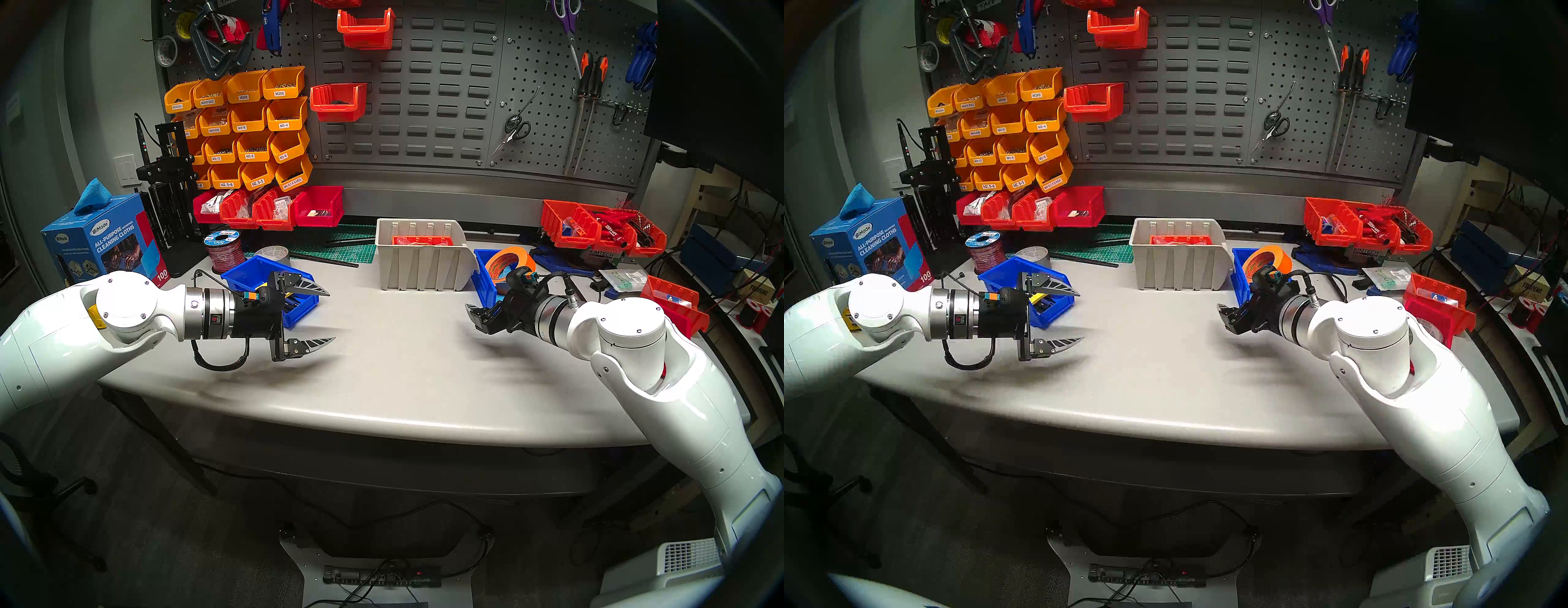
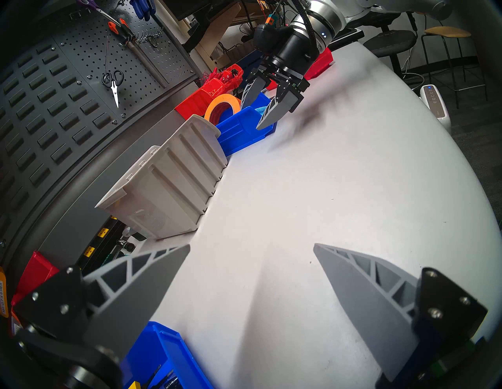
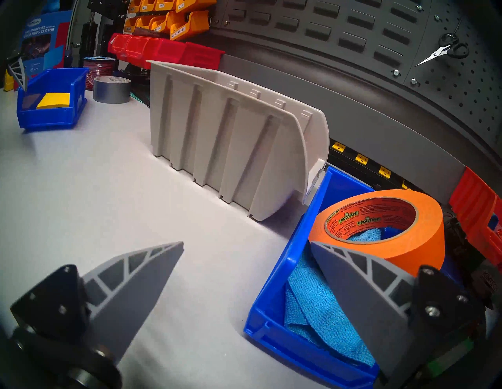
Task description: Hang all the unorganized tool boxes onto the wall
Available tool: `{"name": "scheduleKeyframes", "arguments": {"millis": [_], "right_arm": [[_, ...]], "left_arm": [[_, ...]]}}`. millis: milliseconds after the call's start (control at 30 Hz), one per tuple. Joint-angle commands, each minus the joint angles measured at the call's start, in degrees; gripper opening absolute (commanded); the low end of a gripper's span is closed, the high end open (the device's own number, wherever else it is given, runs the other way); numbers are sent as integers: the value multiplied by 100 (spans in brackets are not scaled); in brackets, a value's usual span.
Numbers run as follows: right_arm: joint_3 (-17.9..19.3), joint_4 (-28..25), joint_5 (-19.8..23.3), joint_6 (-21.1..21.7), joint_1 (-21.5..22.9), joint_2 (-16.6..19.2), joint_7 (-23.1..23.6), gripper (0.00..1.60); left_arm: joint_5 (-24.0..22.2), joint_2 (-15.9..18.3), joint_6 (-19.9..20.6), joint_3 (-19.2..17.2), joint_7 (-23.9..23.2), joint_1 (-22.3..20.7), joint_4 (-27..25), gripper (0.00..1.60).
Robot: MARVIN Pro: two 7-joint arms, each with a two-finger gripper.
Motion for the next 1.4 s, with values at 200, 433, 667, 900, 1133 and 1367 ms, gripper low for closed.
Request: {"name": "scheduleKeyframes", "arguments": {"millis": [200,433,667,900,1133,1367], "right_arm": [[93,-14,-24,-191,26,6,28,0],[170,-57,-44,-167,-37,17,-39,0],[259,-119,-116,-127,-107,43,-193,0],[450,-181,-138,-138,-120,173,-230,0],[604,-230,-150,-157,-137,304,-201,0],[642,-265,-166,-145,-125,360,-195,0]], "left_arm": [[-8,8,3,-54,-2,-60,-11,160],[-8,8,3,-54,-2,-60,-11,160],[-8,8,2,-54,-2,-60,-11,160],[-7,8,1,-53,-1,-60,-11,160],[-7,8,1,-53,-1,-60,-11,160],[-8,8,1,-53,-1,-60,-11,160]]}}
